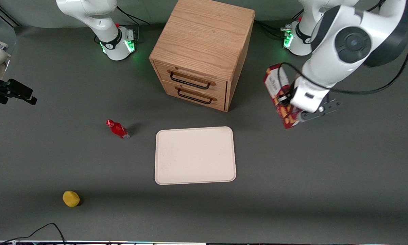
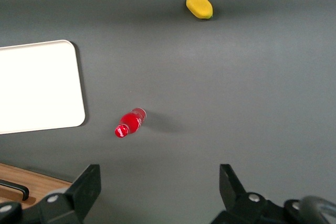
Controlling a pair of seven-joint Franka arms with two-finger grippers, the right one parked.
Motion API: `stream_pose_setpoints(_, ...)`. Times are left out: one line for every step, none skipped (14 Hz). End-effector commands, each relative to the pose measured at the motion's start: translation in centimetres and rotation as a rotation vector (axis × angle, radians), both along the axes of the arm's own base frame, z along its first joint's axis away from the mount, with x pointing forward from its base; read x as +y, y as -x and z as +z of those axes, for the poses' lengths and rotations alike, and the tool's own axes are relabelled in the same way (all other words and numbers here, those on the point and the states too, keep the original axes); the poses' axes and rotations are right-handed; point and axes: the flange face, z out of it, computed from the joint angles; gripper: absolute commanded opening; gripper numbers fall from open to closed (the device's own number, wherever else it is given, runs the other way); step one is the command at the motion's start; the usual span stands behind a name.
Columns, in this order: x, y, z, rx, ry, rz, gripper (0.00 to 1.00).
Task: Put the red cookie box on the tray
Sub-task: 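Carry the held box with the left gripper over the white tray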
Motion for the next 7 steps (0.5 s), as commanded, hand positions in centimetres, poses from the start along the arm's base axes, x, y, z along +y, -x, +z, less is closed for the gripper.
stream_pose_setpoints(-5.0,-4.8,-2.2,-0.018,0.052,0.052,0.25)
stream_pose_setpoints(-6.8,-5.1,-3.8,-0.048,0.054,0.039,0.25)
stream_pose_setpoints(-8.2,-5.6,-5.6,-0.073,0.056,0.024,0.25)
stream_pose_setpoints(-9.9,-6.1,-6.9,-0.093,0.07,0.044,0.24)
stream_pose_setpoints(-11.4,-6.6,-8.0,-0.111,0.073,0.089,0.24)
stream_pose_setpoints(-12.8,-7.0,-8.9,-0.125,0.071,0.133,0.23)
stream_pose_setpoints(-15.0,-6.9,-9.8,-0.134,0.064,0.165,0.23)
